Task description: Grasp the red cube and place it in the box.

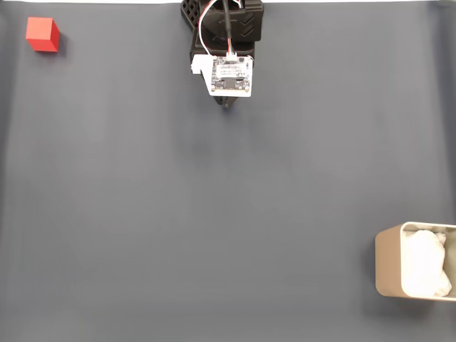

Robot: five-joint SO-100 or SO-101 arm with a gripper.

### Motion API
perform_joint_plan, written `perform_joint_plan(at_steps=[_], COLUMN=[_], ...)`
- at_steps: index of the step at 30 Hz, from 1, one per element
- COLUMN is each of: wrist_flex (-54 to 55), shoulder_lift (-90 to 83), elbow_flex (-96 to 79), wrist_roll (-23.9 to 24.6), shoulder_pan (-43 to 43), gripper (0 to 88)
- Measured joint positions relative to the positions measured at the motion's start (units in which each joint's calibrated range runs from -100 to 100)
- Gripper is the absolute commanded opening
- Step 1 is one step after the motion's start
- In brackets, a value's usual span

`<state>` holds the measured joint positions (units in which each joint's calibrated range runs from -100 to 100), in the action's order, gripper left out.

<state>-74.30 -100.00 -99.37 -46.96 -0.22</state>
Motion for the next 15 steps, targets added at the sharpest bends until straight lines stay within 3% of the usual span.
perform_joint_plan(at_steps=[15], wrist_flex=[-0.32], shoulder_lift=[0.00], elbow_flex=[0.00], wrist_roll=[-1.86], shoulder_pan=[0.00], gripper=[0.0])
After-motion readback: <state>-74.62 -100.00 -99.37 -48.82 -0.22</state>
